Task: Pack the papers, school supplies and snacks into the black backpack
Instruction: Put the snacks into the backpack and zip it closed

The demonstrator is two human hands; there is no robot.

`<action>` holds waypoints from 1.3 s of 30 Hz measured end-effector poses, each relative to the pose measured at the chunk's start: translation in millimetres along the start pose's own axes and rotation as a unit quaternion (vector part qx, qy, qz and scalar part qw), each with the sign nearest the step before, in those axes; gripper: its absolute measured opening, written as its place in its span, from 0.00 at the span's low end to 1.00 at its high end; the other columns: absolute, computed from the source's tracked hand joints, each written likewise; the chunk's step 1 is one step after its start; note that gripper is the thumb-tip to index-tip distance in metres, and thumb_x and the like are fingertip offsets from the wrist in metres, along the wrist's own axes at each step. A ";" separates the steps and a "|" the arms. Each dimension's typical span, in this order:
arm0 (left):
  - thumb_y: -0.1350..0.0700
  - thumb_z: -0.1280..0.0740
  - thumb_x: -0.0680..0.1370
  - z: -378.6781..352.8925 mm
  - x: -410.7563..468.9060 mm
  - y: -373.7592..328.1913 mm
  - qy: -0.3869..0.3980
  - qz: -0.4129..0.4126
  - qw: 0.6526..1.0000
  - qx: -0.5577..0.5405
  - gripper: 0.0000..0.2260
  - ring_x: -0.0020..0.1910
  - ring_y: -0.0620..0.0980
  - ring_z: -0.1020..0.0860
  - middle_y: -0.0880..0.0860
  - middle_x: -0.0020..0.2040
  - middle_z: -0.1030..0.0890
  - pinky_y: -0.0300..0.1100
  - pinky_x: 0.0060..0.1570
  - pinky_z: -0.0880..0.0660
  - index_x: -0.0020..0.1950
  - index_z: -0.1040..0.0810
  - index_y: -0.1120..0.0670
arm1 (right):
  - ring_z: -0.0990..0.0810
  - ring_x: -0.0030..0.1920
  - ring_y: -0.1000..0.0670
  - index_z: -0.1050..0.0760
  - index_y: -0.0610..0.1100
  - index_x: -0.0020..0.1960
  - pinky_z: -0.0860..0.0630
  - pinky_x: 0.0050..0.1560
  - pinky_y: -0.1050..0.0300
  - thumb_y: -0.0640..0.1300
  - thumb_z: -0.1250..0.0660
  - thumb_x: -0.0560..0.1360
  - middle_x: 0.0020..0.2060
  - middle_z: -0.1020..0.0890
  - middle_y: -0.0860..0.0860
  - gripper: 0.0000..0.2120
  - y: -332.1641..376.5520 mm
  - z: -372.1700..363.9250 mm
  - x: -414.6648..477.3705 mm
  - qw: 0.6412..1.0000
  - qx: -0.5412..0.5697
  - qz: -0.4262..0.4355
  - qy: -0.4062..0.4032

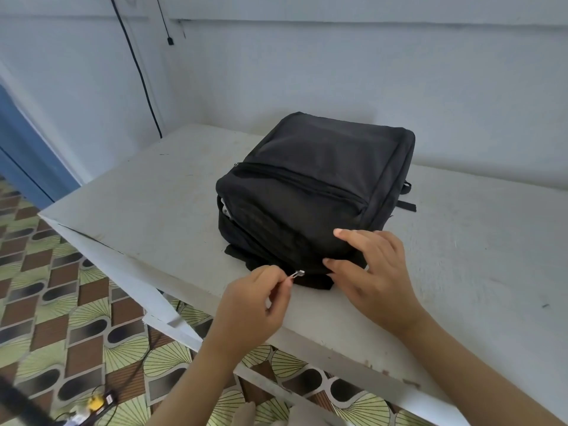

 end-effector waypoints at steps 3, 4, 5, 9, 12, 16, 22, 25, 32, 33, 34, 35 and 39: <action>0.55 0.39 0.76 12.3 -7.2 15.0 -0.019 0.022 0.999 0.021 0.06 0.27 0.40 0.33 0.42 0.32 0.29 0.28 0.26 0.35 0.41 0.25 0.53 | 0.26 0.57 0.46 0.17 0.43 0.40 0.34 0.59 0.51 0.41 0.30 0.72 0.60 0.28 0.46 0.04 1.4 -3.1 0.5 1.000 0.015 -0.015 0.002; 0.54 0.39 0.76 15.8 -8.6 19.0 -0.028 0.029 0.999 0.032 0.07 0.27 0.40 0.33 0.42 0.33 0.29 0.29 0.26 0.34 0.41 0.25 0.54 | 0.27 0.57 0.46 0.18 0.43 0.40 0.35 0.59 0.51 0.41 0.31 0.71 0.60 0.28 0.46 0.04 2.5 -4.2 1.4 1.000 0.021 -0.021 0.002; 0.54 0.39 0.76 18.7 -9.6 22.4 -0.035 0.034 0.998 0.042 0.08 0.27 0.41 0.33 0.43 0.33 0.28 0.30 0.26 0.34 0.40 0.25 0.55 | 0.27 0.57 0.46 0.18 0.42 0.40 0.35 0.60 0.52 0.40 0.31 0.71 0.60 0.28 0.46 0.04 4.4 -4.9 2.6 0.999 0.027 -0.027 0.002; 0.54 0.39 0.77 19.6 -11.9 26.8 -0.045 0.027 0.998 0.045 0.06 0.27 0.44 0.31 0.47 0.33 0.25 0.35 0.26 0.31 0.42 0.26 0.54 | 0.27 0.59 0.46 0.22 0.44 0.42 0.36 0.61 0.52 0.39 0.32 0.67 0.61 0.28 0.46 0.04 15.5 -3.0 11.7 0.996 0.077 -0.043 -0.003; 0.54 0.41 0.78 19.5 -11.2 25.2 -0.040 0.015 0.998 0.037 0.04 0.28 0.44 0.32 0.48 0.33 0.26 0.33 0.27 0.32 0.44 0.30 0.51 | 0.27 0.61 0.47 0.25 0.47 0.48 0.38 0.65 0.48 0.41 0.31 0.66 0.62 0.26 0.46 0.11 28.1 -2.7 24.9 0.996 0.089 -0.011 0.004; 0.54 0.42 0.79 20.5 -10.9 24.7 -0.037 0.003 0.998 0.045 0.05 0.27 0.44 0.34 0.48 0.32 0.28 0.34 0.26 0.35 0.43 0.32 0.51 | 0.31 0.68 0.47 0.23 0.50 0.60 0.46 0.70 0.38 0.53 0.33 0.73 0.64 0.24 0.49 0.17 40.9 -21.4 40.8 0.997 -0.011 0.024 0.074; 0.52 0.42 0.79 23.8 -11.3 38.4 -0.021 -0.010 0.996 0.086 0.06 0.24 0.42 0.35 0.47 0.30 0.29 0.33 0.25 0.35 0.42 0.34 0.50 | 0.27 0.61 0.49 0.18 0.50 0.52 0.50 0.70 0.34 0.47 0.34 0.75 0.54 0.18 0.54 0.09 35.8 -42.3 35.8 0.997 -0.042 0.045 0.043; 0.50 0.45 0.80 23.2 -9.5 47.5 -0.027 -0.007 0.995 0.095 0.09 0.24 0.43 0.34 0.47 0.30 0.29 0.36 0.24 0.33 0.41 0.34 0.50 | 0.27 0.61 0.49 0.17 0.50 0.51 0.48 0.69 0.33 0.45 0.33 0.75 0.53 0.17 0.55 0.08 35.4 -43.8 34.5 0.998 -0.045 0.047 0.027; 0.53 0.39 0.77 44.9 -6.5 89.1 -0.058 0.083 0.989 0.111 0.09 0.24 0.39 0.35 0.43 0.30 0.33 0.26 0.25 0.35 0.38 0.31 0.54 | 0.27 0.61 0.49 0.17 0.50 0.52 0.46 0.68 0.33 0.43 0.34 0.75 0.52 0.17 0.55 0.09 32.3 -46.9 32.6 0.998 -0.048 0.045 0.023; 0.55 0.38 0.77 47.4 -2.7 93.3 -0.064 0.090 0.988 0.108 0.09 0.24 0.39 0.36 0.42 0.30 0.35 0.26 0.26 0.35 0.38 0.32 0.54 | 0.27 0.61 0.49 0.17 0.50 0.52 0.47 0.68 0.33 0.44 0.34 0.75 0.52 0.17 0.55 0.09 33.3 -46.3 33.7 0.998 -0.048 0.038 0.030; 0.56 0.38 0.77 49.8 0.9 96.3 -0.072 0.095 0.987 0.105 0.09 0.24 0.39 0.36 0.42 0.30 0.36 0.27 0.27 0.35 0.38 0.33 0.53 | 0.27 0.61 0.50 0.17 0.50 0.52 0.48 0.69 0.32 0.45 0.35 0.74 0.52 0.17 0.55 0.10 35.5 -45.2 35.7 0.998 -0.050 0.029 0.039; 0.56 0.37 0.77 51.5 3.7 98.2 -0.077 0.094 0.987 0.105 0.09 0.24 0.39 0.37 0.42 0.30 0.36 0.27 0.27 0.34 0.38 0.33 0.54 | 0.27 0.61 0.50 0.17 0.50 0.52 0.49 0.69 0.32 0.46 0.35 0.74 0.52 0.17 0.55 0.10 38.5 -43.5 38.7 0.997 -0.053 0.018 0.049; 0.53 0.42 0.78 58.0 6.2 98.7 -0.064 0.066 0.990 0.105 0.10 0.24 0.41 0.37 0.44 0.31 0.34 0.31 0.25 0.35 0.39 0.31 0.56 | 0.24 0.60 0.48 0.19 0.51 0.55 0.52 0.71 0.32 0.51 0.35 0.72 0.53 0.18 0.53 0.14 58.4 -37.0 60.6 0.997 -0.038 -0.014 0.072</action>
Point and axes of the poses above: each hand's wrist, its own x-axis towards the middle knuckle, its own z-axis out of the back of the hand, y = z × x, the point moved 1 cm from there along x, towards the middle knuckle
